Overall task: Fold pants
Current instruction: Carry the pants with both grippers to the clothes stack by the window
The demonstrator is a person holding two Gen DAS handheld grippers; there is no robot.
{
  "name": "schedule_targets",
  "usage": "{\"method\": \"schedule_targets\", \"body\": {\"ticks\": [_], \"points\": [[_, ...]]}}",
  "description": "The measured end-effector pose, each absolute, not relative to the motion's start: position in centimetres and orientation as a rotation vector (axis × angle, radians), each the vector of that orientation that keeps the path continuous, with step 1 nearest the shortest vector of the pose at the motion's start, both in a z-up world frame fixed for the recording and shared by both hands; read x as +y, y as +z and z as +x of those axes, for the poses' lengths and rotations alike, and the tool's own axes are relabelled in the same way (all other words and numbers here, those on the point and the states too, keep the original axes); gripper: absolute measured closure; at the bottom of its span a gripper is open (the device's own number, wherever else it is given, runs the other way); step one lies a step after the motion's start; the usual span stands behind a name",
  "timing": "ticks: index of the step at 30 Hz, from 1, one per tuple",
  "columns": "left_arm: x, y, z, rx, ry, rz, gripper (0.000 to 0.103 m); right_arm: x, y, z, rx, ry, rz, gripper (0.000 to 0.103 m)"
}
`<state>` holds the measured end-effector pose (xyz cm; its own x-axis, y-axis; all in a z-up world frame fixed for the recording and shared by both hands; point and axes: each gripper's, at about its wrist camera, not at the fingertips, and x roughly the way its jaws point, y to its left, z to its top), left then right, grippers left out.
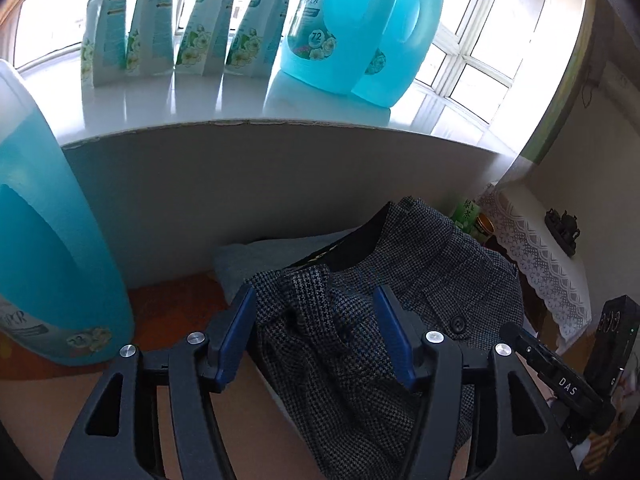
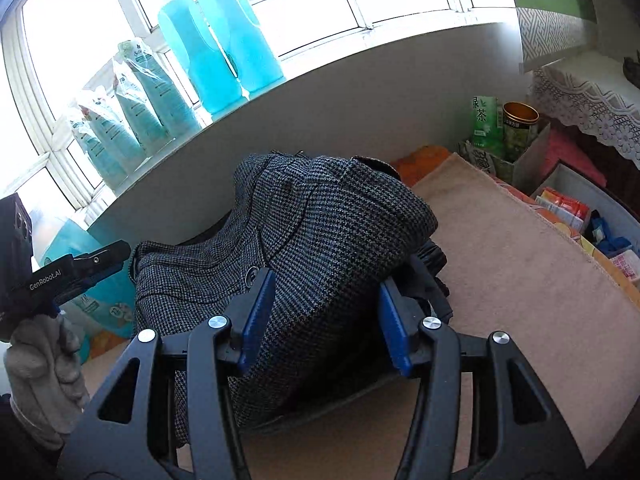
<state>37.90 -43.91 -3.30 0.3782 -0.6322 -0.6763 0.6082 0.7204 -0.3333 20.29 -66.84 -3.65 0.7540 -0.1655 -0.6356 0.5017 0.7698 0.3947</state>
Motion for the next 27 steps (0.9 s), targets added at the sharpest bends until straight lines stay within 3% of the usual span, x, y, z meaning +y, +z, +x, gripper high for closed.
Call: {"method": "schedule_targets", "body": {"ticks": [8, 9, 10, 11, 15, 20, 27], "points": [[-45.5, -5.5, 38.8, 0.93, -0.728, -0.054, 0.045, -67.3, -4.7, 20.8, 0.623, -0.393, 0.638, 0.05], [-45.7, -5.5, 38.7, 0.916, -0.731, -0.044, 0.073, -67.2, -4.8, 20.8, 0.622, -0.394, 0.633, 0.054], [-46.0, -5.4, 38.6, 0.903, -0.732, -0.024, 0.086, -67.0, -5.0, 20.8, 0.626, -0.4, 0.628, 0.059], [-46.3, -5.4, 38.5, 0.899, -0.745, -0.024, 0.087, -66.9, -5.2, 20.7, 0.632, -0.402, 0.632, 0.069], [-48.2, -4.1, 37.4, 0.814, -0.775, 0.056, 0.088, -67.0, -6.3, 19.6, 0.617, -0.403, 0.69, 0.082], [-49.7, -4.4, 38.9, 0.798, -0.724, 0.128, 0.088, -66.4, -6.3, 18.8, 0.656, -0.399, 0.629, 0.082], [-45.3, -3.9, 38.0, 0.828, -0.724, 0.079, 0.078, -66.4, 0.1, 16.4, 0.471, -0.401, 0.432, 0.08]]}}
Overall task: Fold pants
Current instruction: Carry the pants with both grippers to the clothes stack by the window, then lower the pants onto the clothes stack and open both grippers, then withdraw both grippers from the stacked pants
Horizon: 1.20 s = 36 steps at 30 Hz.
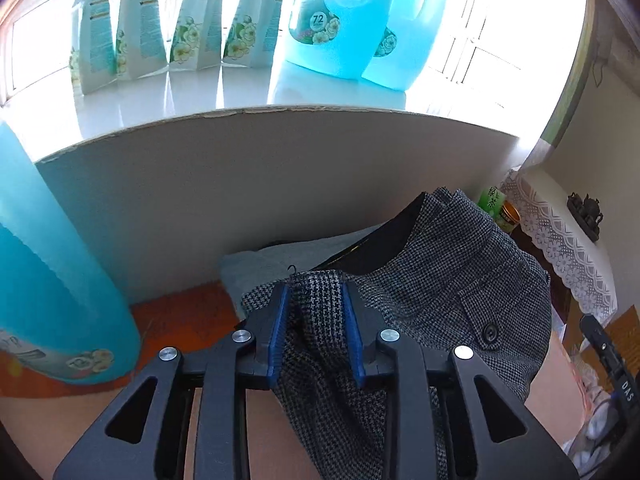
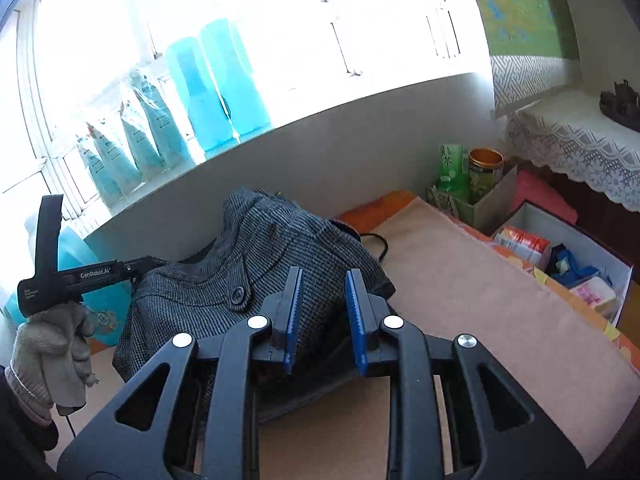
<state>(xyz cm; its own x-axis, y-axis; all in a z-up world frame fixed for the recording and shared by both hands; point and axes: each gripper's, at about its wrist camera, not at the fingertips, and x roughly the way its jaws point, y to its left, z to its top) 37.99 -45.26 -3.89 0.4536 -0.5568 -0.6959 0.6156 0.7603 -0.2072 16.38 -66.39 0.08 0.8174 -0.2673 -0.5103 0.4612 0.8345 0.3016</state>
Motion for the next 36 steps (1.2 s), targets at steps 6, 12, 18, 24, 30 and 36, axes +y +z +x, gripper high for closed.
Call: {"method": "schedule_targets", "body": {"ticks": [6, 12, 18, 24, 30, 36], "points": [[-44.1, -1.7, 32.8, 0.784, -0.869, 0.069, 0.078, -67.2, 1.3, 26.2, 0.638, -0.158, 0.367, 0.08], [-46.3, -3.6, 29.1, 0.863, -0.996, 0.158, 0.078, -66.2, -1.0, 33.2, 0.757, -0.141, 0.258, 0.08], [-45.8, -7.5, 29.3, 0.928, -0.981, 0.211, 0.078, -70.8, -4.6, 34.9, 0.82, -0.283, 0.39, 0.098], [-44.5, -6.9, 27.9, 0.896, -0.978, 0.221, 0.078, -71.1, -3.9, 33.4, 0.788, -0.263, 0.423, 0.096], [-41.3, -5.8, 25.3, 0.831, -0.913, 0.239, 0.078, -68.7, -1.8, 29.7, 0.735, -0.283, 0.349, 0.059], [-38.5, -2.6, 21.0, 0.726, -0.881, 0.224, 0.052, -64.8, 0.4, 24.8, 0.714, -0.227, 0.277, 0.057]]}}
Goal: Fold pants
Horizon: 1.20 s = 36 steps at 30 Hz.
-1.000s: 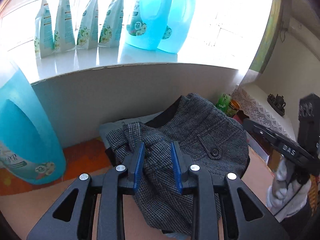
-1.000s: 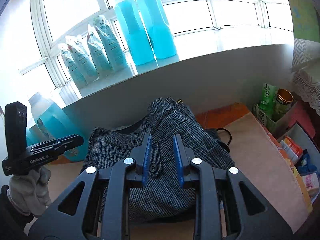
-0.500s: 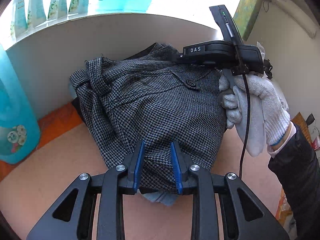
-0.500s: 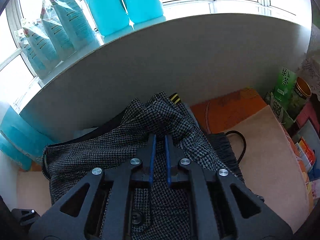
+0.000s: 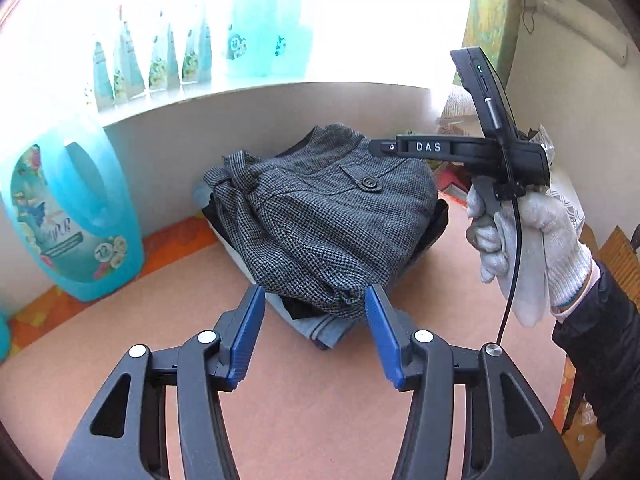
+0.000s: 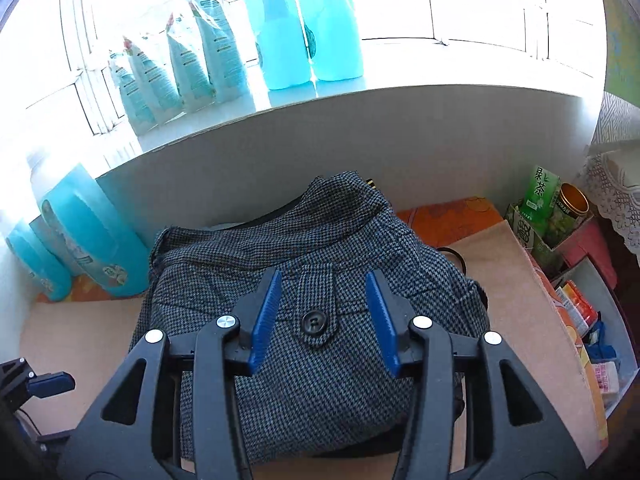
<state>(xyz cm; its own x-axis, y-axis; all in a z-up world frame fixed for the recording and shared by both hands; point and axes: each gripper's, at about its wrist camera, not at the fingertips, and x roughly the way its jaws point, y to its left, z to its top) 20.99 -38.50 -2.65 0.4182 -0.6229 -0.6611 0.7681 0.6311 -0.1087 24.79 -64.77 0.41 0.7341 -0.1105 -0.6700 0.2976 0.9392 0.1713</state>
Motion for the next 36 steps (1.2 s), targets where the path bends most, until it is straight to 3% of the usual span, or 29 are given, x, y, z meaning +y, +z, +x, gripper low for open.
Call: {"method": "schedule_targets", "body": {"ticks": [7, 10, 12, 24, 34, 36], "points": [[-36.0, -0.4, 17.1, 0.655, -0.862, 0.207, 0.039, -60.3, 2.6, 18.6, 0.674, -0.223, 0.215, 0.05], [-34.7, 0.2, 16.0, 0.636, -0.857, 0.186, 0.037, -58.3, 3.4, 15.9, 0.656, -0.223, 0.198, 0.039], [-33.8, 0.5, 15.1, 0.63, -0.846, 0.17, 0.03, -56.9, 3.9, 14.4, 0.65, -0.228, 0.191, 0.035], [-29.4, -0.1, 10.7, 0.613, -0.764, 0.131, 0.029, -50.4, 3.9, 5.0, 0.587, -0.347, 0.131, 0.013], [-26.4, 0.0, 4.7, 0.566, -0.753, 0.143, 0.028, -46.3, 4.8, -1.4, 0.516, -0.367, 0.152, 0.009], [-25.8, 0.0, 3.6, 0.55, -0.737, 0.151, 0.019, -45.3, 4.8, -2.3, 0.506, -0.374, 0.138, 0.005]]}}
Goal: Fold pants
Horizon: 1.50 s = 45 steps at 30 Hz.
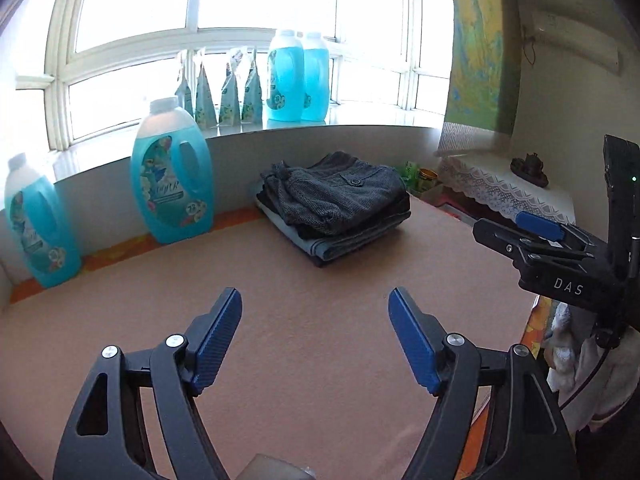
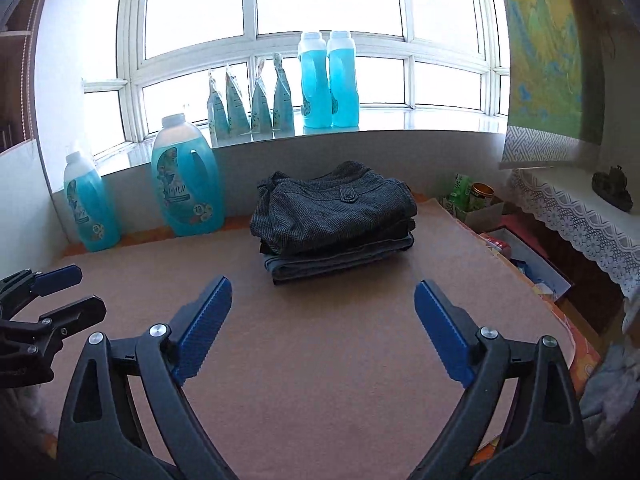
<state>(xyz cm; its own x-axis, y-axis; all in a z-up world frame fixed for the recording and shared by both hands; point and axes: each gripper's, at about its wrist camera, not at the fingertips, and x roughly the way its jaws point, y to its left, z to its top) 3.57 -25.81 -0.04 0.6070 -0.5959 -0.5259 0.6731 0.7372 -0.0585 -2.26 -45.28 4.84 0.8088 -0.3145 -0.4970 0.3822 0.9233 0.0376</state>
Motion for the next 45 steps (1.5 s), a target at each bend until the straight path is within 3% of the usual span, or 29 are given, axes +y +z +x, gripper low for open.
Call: {"method": "schedule_targets", "body": {"ticks": [10, 45], "points": [[-22.2, -0.9, 0.9, 0.543, -0.65, 0.099, 0.017, -42.9, 4.5, -5.1, 0.48, -0.407, 0.158, 0.0], [-19.7, -1.5, 0.1, 0.564, -0.625, 0.055, 0.017, -41.8, 3.5, -5.4, 0.495, -0.394, 0.172, 0.0]]}}
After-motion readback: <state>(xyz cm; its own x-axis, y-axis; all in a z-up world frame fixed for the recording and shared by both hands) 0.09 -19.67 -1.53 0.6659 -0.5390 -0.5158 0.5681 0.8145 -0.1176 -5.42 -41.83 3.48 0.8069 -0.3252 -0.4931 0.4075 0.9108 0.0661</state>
